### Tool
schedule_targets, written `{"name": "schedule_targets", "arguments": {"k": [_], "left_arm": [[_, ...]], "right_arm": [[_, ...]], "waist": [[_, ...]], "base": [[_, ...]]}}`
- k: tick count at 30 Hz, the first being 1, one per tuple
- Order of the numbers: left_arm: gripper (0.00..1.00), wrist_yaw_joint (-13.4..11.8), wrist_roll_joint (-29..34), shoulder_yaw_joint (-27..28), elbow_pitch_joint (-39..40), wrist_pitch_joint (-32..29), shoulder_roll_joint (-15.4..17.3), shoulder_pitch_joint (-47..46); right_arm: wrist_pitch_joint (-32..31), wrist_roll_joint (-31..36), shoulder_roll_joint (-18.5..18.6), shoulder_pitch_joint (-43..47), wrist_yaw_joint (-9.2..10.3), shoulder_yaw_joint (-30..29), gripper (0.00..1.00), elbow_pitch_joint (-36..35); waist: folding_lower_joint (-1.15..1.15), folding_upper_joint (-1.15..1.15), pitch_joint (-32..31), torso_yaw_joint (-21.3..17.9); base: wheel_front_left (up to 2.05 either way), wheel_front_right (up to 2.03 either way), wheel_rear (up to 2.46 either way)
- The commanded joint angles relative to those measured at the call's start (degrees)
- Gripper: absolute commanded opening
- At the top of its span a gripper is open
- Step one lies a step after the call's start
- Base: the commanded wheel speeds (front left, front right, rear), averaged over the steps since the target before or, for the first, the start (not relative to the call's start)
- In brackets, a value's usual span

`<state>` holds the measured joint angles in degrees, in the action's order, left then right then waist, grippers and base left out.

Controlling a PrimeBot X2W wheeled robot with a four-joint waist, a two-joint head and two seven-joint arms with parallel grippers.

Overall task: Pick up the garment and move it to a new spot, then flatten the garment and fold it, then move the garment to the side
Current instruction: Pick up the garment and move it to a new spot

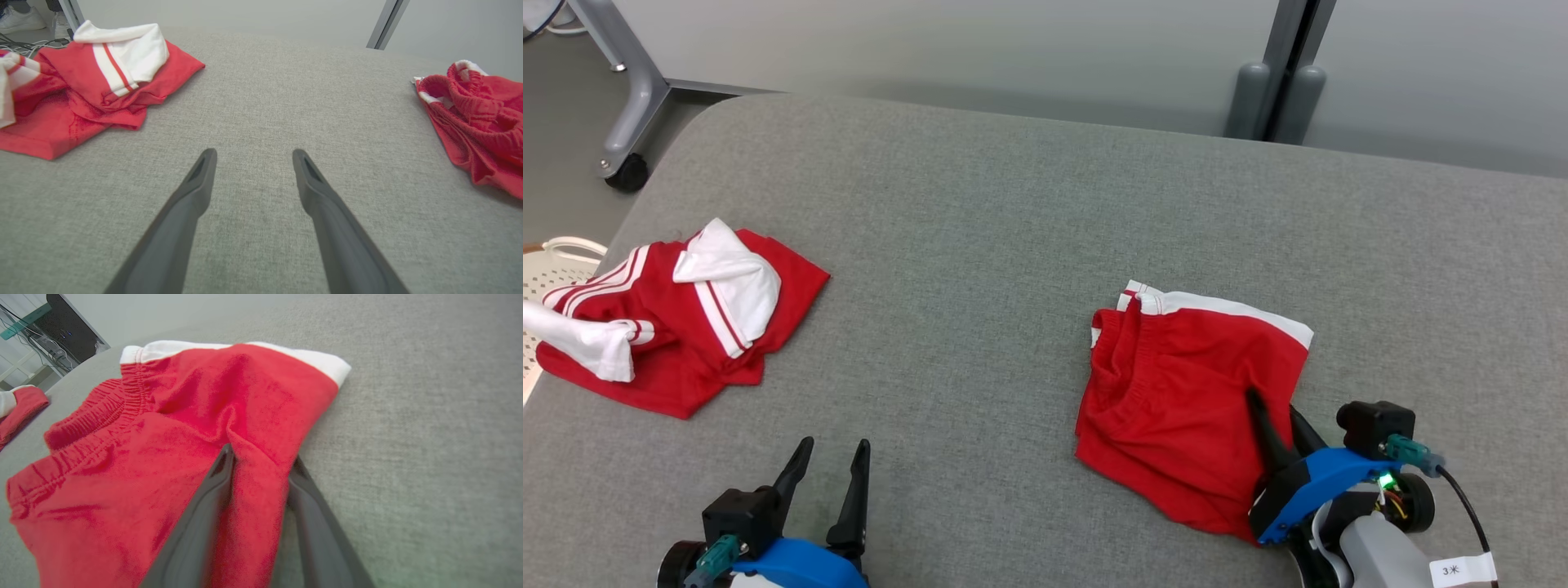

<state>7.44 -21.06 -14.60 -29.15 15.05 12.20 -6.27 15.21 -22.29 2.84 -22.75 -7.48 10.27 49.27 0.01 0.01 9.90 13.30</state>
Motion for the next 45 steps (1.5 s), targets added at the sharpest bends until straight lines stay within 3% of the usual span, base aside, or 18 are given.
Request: {"name": "schedule_targets", "arguments": {"k": [1,8,21,26,30,34,39,45], "left_arm": [[1.0,0.1,-0.2,-0.1,0.3,0.2,0.0,-0.9],[1.0,0.1,0.1,-0.9,1.6,0.2,-0.7,0.1],[1.0,0.1,1.5,-8.1,8.7,0.2,-0.4,-0.6],[1.0,0.1,1.5,-10.9,10.2,0.2,0.3,-0.8],[1.0,0.1,0.9,-12.2,10.6,0.2,1.6,-0.8],[1.0,0.1,0.3,-13.0,11.1,0.2,3.7,-1.3],[1.0,0.1,-0.8,-12.8,12.1,0.2,6.9,-1.9],[1.0,0.1,-2.2,-11.1,12.7,0.2,9.6,-2.4]], "right_arm": [[-0.1,0.3,0.2,0.2,-0.02,-0.5,0.0,-0.1],[-0.1,3.8,0.3,2.0,-0.02,-3.2,0.0,-5.5],[-0.1,3.8,0.2,6.2,-0.02,0.8,0.0,-11.8],[-0.1,4.1,0.2,7.8,-0.02,1.4,0.0,-13.7],[-0.1,5.6,0.2,7.6,-0.02,1.1,0.0,-15.1],[-0.1,12.4,0.3,4.3,-0.01,-3.1,0.0,-13.8],[-0.1,27.4,0.2,-0.8,-0.01,-18.7,0.0,-11.6],[-4.5,43.6,0.2,-4.7,-0.01,-37.7,0.0,-16.8]], "waist": [[-0.01,-0.01,-0.1,-0.1],[-0.01,-0.01,-1.7,-4.9],[-0.01,-0.01,-1.0,-28.3],[-0.01,-0.01,0.5,-33.1],[-0.01,-0.01,2.3,-34.1],[-0.01,-0.01,4.9,-32.2],[-0.01,-0.01,8.2,-27.5],[-0.01,-0.01,11.1,-23.4]], "base": [[0.0,0.0,0.0],[0.0,0.0,0.0],[0.0,0.0,0.0],[0.0,0.0,0.0],[0.0,0.0,0.0],[0.0,0.0,0.0],[0.0,0.0,0.0],[0.0,0.0,0.0]]}}
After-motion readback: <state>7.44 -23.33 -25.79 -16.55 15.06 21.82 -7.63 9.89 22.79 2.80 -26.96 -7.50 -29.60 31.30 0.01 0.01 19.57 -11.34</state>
